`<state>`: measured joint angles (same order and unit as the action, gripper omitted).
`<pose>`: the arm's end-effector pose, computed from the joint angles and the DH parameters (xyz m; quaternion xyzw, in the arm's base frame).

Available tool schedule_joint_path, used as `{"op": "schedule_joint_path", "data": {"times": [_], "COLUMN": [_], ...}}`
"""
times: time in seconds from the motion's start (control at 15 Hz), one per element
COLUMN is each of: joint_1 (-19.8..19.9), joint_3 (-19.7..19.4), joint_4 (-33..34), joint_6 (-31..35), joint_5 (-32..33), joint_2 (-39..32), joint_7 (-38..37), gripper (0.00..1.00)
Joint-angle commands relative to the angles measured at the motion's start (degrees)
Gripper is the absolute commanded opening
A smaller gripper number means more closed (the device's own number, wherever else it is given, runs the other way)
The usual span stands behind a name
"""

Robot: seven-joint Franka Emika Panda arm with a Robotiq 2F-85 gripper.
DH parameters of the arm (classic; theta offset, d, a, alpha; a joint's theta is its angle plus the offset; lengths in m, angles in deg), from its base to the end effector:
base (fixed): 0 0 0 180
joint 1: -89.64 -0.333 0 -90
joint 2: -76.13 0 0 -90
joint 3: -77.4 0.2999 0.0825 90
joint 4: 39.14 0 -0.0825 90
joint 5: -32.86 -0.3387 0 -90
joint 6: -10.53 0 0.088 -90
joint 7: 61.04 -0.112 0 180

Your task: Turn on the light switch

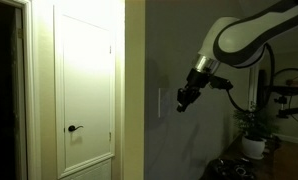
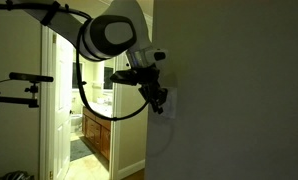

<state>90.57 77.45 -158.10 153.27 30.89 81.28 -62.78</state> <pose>0.5296 -0.0082 0.5224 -0.9677 0.0328 -0.2496 0.0153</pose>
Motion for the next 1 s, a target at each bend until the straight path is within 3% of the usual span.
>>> {"op": "schedule_joint_path", "data": {"times": [0.0, 0.2, 0.33, 0.93], "joint_1": [-0.15, -0.24, -0.34, -0.64], "joint_3": [-0.24, -0.21, -0.12, 0.38], "joint_4": [1.36, 2.22, 2.75, 6.02], "joint_6": [3.51, 5.26, 6.0, 8.99], "joint_5": [-1.06, -1.42, -1.59, -2.66], "joint_2": [-0.98, -1.62, -2.03, -4.57], "joint_7": [-1.34, -1.45, -1.45, -1.38], "gripper": [0.04, 0.0, 0.05, 0.04]}}
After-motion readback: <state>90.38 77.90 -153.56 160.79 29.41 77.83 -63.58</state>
